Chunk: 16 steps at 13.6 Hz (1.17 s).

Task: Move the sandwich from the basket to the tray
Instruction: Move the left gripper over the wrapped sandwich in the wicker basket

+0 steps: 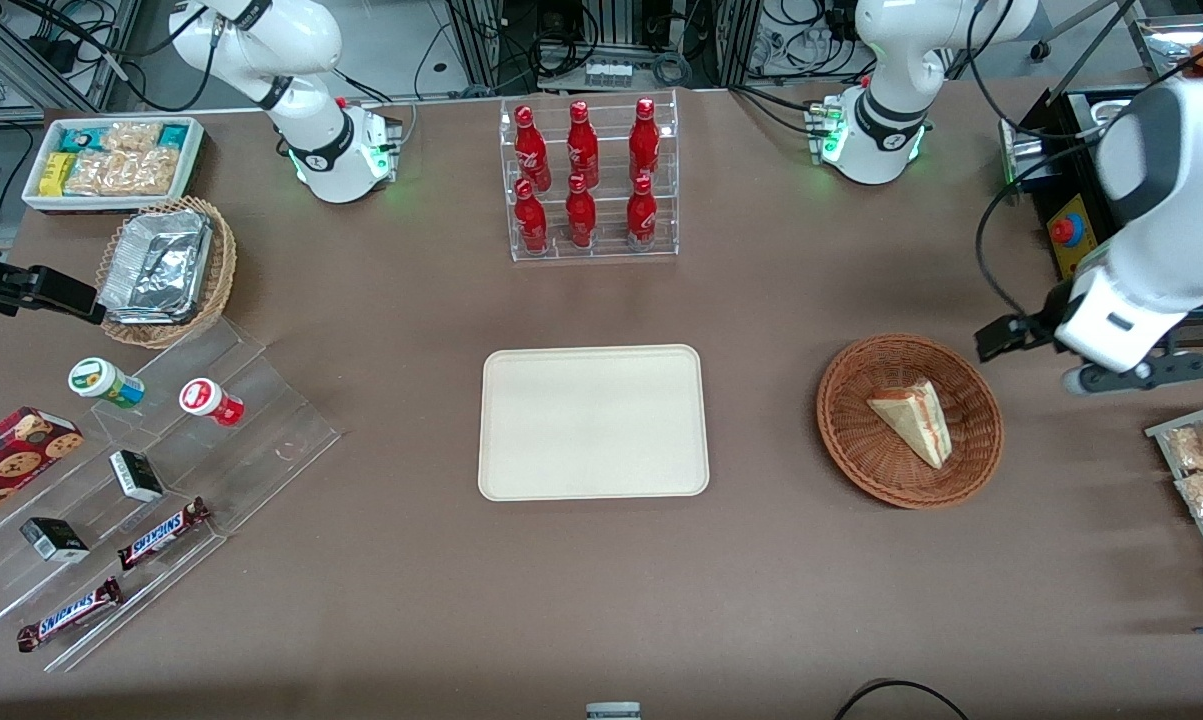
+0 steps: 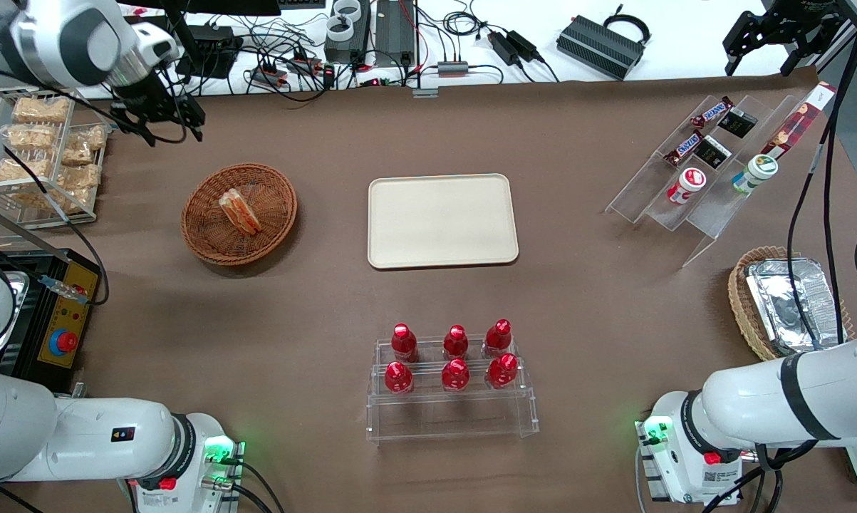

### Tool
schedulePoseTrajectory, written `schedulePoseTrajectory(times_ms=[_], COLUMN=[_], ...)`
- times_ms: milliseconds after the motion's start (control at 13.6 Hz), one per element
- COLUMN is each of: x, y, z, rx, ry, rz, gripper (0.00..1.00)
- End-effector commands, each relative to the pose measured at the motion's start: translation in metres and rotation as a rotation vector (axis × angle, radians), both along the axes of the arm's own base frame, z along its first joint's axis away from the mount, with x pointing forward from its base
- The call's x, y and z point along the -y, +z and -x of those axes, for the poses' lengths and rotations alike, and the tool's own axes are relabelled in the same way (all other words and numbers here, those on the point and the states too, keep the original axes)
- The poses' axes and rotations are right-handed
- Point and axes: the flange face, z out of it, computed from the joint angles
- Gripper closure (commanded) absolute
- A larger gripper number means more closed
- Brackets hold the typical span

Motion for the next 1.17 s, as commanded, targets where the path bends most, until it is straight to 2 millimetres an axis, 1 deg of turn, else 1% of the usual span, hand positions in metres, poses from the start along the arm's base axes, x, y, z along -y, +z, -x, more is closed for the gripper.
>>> schedulePoseTrajectory(times_ms=[0, 73, 220, 440, 513, 807, 953, 1100], x=[0.018, 0.019, 0.020, 0.019, 0.020, 0.022, 0.022, 0.027], y=[-0.034, -0.044, -0.056, -0.083, -0.097, -0.153, -0.170, -0.179], z=[0.004, 0.003, 0.000, -0.002, 0.001, 0.009, 0.009, 0.010], rx=[0.023, 0.011, 0.011, 0.017, 0.022, 0.063, 0.066, 0.053], ry=[0.118, 0.147, 0.206, 0.216, 0.224, 0.343, 0.396, 0.415], rz=[-0.013, -0.015, -0.021, -0.052, -0.050, -0.030, -0.027, -0.029], gripper=[0.00, 0.00, 0.00, 0.00, 0.00, 0.00, 0.00, 0.00])
